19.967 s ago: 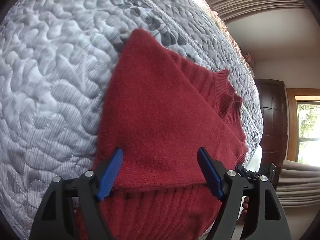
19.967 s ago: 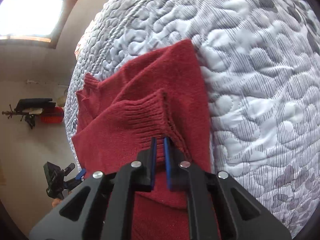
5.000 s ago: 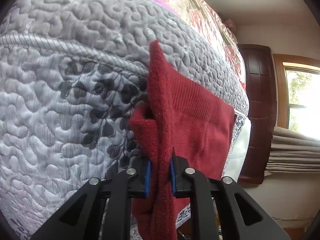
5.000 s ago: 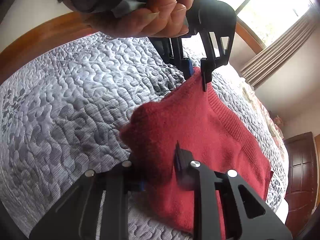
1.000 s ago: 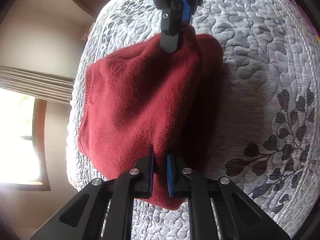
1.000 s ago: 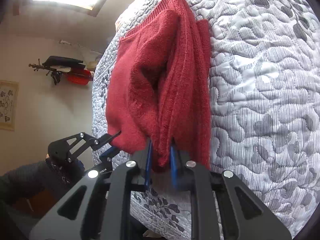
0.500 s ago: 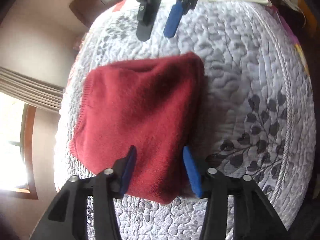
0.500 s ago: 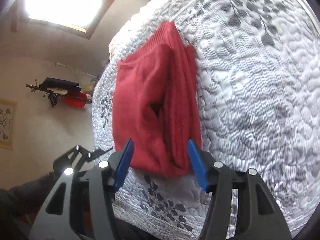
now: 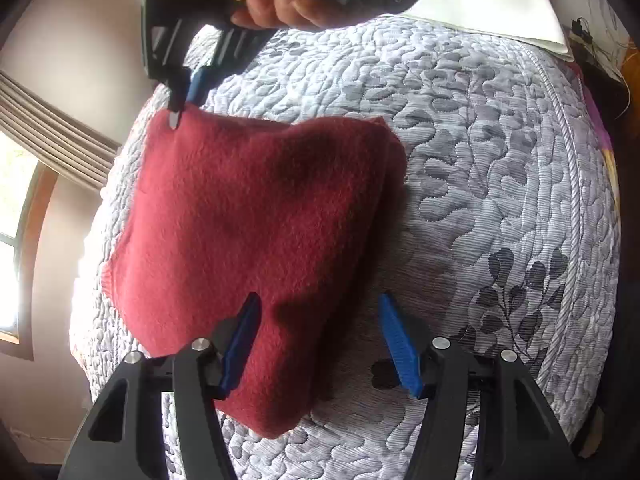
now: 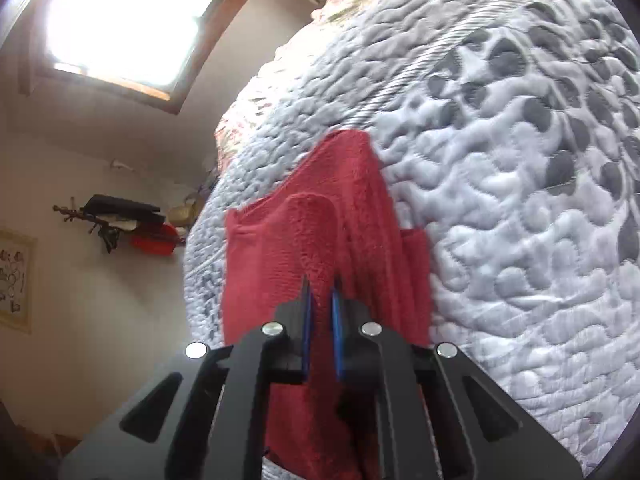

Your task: Fold small clothes

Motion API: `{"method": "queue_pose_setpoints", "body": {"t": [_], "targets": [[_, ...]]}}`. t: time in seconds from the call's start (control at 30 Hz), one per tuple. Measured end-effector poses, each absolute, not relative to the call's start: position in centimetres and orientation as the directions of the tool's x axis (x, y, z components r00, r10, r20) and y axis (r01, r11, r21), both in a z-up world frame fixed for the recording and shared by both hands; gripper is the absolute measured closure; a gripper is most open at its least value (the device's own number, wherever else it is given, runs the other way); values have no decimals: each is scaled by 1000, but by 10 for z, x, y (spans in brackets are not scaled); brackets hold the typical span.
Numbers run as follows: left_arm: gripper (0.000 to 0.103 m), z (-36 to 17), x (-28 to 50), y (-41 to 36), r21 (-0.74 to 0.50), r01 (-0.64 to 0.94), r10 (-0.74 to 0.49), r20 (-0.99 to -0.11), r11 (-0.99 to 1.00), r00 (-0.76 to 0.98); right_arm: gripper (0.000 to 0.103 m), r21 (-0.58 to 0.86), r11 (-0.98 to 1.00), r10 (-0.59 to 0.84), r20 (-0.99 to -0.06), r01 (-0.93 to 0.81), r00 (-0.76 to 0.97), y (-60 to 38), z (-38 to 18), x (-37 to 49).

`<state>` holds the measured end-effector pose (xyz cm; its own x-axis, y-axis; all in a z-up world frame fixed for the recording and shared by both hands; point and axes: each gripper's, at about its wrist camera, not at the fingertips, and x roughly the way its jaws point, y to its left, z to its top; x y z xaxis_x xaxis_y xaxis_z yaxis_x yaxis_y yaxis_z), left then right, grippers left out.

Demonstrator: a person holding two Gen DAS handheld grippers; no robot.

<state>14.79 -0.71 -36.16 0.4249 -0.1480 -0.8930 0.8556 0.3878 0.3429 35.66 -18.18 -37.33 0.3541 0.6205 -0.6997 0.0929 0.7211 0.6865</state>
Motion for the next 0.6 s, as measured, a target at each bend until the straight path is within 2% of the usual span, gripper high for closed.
{"method": "queue_pose_setpoints", "body": {"t": [0.1,0.17,0.2,0.23,0.27,0.43,0.47,0.53,0.6], "targets": [[42,-372,144,-5,317,858,-142,-905,404,401,94,694,703,639,-712,154,293,-186,-407,357],[42,-370,145,-4,310,861,-142,-908,403,393,81,734,667,681,-671,130,295,-185,-399,354],[42,-367,144,-1,305,861,-147,-909,406,391,72,740,661,688,-663,122,296,-186,-392,351],[42,-363,143,3,303,859,-153,-907,412,393,57,730,673,675,-671,117,306,-186,-383,347],[42,-357,142,7,300,856,-164,-903,420,397,56,714,693,659,-683,99,314,-187,-373,339],[38,-329,144,33,244,817,-223,-886,522,406,56,673,739,654,-727,31,209,-158,-369,307],[38,-327,146,38,224,806,-228,-887,548,401,62,671,741,655,-732,34,188,-153,-376,302],[38,-325,152,49,171,779,-235,-896,603,378,89,647,761,633,-757,51,165,-154,-392,296],[38,-327,157,61,119,740,-224,-911,662,347,90,635,765,615,-770,104,173,-166,-409,291]]}}
